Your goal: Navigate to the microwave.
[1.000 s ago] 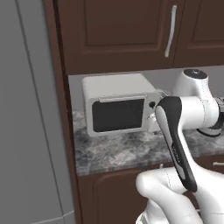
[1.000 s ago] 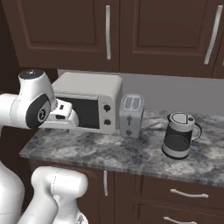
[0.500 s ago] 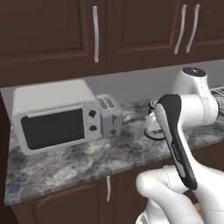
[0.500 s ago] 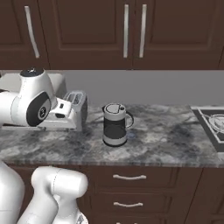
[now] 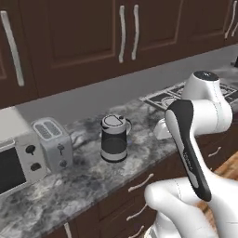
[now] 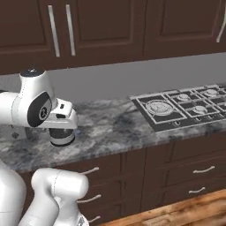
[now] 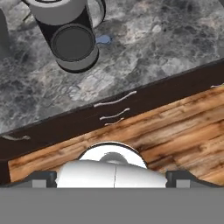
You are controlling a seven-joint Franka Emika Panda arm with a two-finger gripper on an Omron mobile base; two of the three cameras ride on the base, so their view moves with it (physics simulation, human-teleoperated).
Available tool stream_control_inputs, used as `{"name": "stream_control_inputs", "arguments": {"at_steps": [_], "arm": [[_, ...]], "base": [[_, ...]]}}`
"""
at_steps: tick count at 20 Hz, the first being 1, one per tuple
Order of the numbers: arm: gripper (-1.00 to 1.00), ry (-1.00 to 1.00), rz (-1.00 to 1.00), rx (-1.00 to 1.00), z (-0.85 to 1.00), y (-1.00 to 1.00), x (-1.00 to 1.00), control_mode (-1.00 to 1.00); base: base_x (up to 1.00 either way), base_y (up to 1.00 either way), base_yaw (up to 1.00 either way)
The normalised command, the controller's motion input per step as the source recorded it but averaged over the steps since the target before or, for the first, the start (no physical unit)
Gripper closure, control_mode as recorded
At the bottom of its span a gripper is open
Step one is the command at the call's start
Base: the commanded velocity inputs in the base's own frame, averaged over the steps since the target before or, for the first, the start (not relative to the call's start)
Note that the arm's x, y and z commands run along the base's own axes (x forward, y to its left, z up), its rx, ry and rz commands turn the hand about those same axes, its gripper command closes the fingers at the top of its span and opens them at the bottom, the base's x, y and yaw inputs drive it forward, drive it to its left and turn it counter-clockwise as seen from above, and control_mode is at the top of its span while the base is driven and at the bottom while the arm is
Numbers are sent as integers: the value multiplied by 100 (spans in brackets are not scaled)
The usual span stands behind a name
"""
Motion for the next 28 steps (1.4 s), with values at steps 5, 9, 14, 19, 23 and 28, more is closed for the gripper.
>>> {"name": "stream_control_inputs", "arguments": {"at_steps": [5,9,14,19,23,28], "arm": [[-100,0,0,0,0,0,0,100],[-100,0,0,0,0,0,0,100],[-100,0,0,0,0,0,0,100],[-100,0,0,0,0,0,0,100],[-100,0,0,0,0,0,0,100],[-100,0,0,0,0,0,0,100]], "base": [[0,-53,-54],[1,-63,-52],[14,-60,-49],[38,-45,-39],[82,-38,-24],[90,-69,-22]]}}
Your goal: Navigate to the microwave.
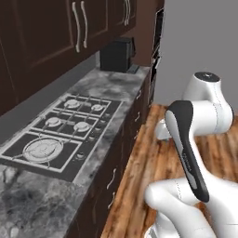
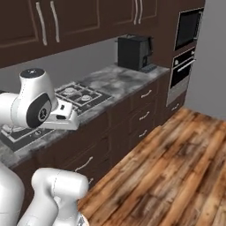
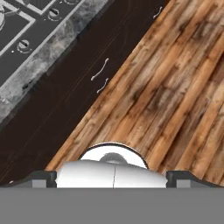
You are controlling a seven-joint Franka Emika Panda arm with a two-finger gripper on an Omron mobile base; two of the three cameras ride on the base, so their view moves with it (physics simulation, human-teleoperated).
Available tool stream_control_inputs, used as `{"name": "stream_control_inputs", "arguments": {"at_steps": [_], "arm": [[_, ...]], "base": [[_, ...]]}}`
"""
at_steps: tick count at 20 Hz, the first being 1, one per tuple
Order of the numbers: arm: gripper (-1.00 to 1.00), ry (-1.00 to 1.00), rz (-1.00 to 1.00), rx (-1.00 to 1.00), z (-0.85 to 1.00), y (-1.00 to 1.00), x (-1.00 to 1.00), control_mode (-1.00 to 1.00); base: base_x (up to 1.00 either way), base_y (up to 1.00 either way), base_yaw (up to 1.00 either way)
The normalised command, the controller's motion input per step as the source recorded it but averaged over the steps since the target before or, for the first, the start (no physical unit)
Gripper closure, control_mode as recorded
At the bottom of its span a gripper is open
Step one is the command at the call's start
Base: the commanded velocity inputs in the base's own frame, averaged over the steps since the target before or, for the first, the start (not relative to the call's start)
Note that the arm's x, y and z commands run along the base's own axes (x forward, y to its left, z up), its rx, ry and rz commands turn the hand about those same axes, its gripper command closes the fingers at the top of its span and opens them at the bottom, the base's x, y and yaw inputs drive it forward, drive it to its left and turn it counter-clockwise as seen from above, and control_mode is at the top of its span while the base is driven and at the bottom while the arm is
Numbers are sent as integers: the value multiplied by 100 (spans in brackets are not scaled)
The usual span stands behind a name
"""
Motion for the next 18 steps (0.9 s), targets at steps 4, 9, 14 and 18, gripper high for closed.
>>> {"name": "stream_control_inputs", "arguments": {"at_steps": [4,9,14,18], "arm": [[-100,0,0,0,0,0,0,100],[-100,0,0,0,0,0,0,100],[-100,0,0,0,0,0,0,100],[-100,0,0,0,0,0,0,100]], "base": [[76,-96,-26],[79,-95,-23],[90,-81,-13],[97,-74,-1]]}}
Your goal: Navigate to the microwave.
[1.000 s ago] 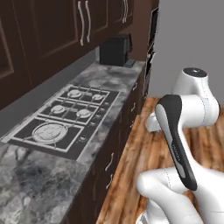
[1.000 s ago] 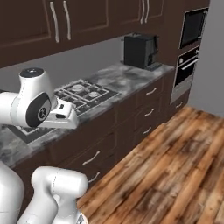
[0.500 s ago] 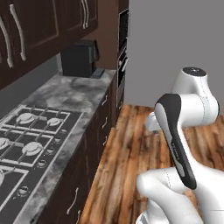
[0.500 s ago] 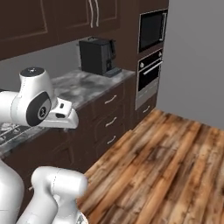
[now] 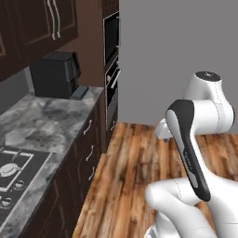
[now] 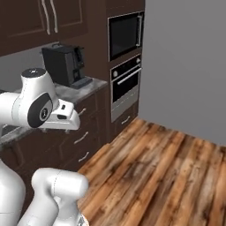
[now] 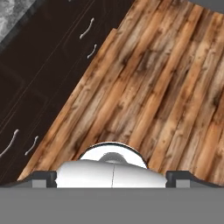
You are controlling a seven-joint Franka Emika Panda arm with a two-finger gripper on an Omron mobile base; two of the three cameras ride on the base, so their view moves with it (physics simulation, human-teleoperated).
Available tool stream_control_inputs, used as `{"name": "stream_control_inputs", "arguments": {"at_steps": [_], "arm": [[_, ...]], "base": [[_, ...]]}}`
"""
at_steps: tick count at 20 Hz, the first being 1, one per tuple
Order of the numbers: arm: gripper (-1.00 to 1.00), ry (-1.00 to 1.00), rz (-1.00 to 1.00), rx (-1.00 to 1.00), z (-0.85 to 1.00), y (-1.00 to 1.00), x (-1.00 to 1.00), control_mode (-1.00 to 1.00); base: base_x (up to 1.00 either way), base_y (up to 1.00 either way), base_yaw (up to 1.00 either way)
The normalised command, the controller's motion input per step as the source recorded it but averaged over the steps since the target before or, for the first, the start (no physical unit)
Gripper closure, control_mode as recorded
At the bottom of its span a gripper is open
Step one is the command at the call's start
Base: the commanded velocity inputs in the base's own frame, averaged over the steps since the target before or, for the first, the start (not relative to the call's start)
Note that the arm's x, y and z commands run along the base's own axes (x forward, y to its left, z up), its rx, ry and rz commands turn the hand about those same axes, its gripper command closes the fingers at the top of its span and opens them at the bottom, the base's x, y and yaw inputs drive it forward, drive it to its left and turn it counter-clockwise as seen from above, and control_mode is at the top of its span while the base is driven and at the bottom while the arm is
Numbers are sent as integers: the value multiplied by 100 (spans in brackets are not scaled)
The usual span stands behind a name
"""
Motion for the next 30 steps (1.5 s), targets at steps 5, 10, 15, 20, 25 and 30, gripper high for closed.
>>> {"name": "stream_control_inputs", "arguments": {"at_steps": [5,10,15,20,25,30], "arm": [[-100,0,0,0,0,0,0,100],[-100,0,0,0,0,0,0,100],[-100,0,0,0,0,0,0,100],[-100,0,0,0,0,0,0,100],[-100,0,0,0,0,0,0,100],[-100,0,0,0,0,0,0,100]], "base": [[100,-73,12],[98,-88,33],[81,-96,37],[60,-94,36],[37,-97,37],[24,-84,43]]}}
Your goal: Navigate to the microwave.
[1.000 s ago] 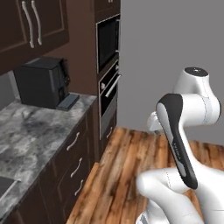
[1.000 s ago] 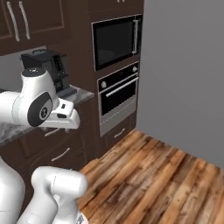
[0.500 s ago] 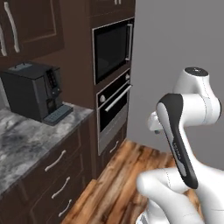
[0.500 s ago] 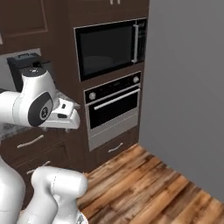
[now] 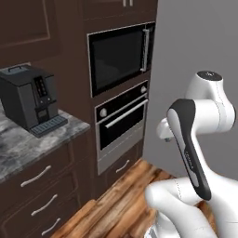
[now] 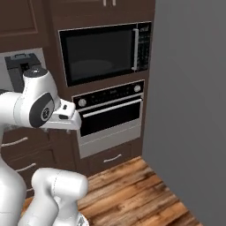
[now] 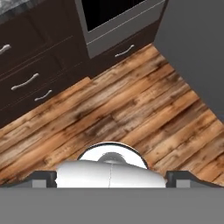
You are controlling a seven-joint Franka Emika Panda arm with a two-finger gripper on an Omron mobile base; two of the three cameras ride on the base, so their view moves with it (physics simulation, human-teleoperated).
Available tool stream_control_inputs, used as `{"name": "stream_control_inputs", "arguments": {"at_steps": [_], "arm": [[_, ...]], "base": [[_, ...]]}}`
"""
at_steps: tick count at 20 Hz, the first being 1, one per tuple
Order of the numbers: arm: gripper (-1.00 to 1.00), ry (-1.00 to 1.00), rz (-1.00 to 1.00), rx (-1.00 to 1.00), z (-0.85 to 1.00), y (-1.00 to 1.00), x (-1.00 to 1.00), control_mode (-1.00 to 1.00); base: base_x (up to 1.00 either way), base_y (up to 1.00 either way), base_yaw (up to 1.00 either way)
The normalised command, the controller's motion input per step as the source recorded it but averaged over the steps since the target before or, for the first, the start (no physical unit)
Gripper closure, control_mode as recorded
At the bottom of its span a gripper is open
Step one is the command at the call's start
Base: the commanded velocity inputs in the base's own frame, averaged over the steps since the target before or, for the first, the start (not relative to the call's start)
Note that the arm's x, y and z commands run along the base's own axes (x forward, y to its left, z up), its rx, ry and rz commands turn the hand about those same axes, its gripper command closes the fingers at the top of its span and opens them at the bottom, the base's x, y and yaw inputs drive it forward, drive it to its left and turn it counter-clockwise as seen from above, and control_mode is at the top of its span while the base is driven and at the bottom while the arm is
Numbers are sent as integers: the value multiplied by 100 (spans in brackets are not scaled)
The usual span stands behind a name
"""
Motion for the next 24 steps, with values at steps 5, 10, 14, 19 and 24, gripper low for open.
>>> {"name": "stream_control_inputs", "arguments": {"at_steps": [5,10,14,19,24], "arm": [[-100,0,0,0,0,0,0,100],[-100,0,0,0,0,0,0,100],[-100,0,0,0,0,0,0,100],[-100,0,0,0,0,0,0,100],[-100,0,0,0,0,0,0,100]], "base": [[30,-79,49],[48,-83,46],[51,-90,43],[50,-80,36],[61,-34,28]]}}
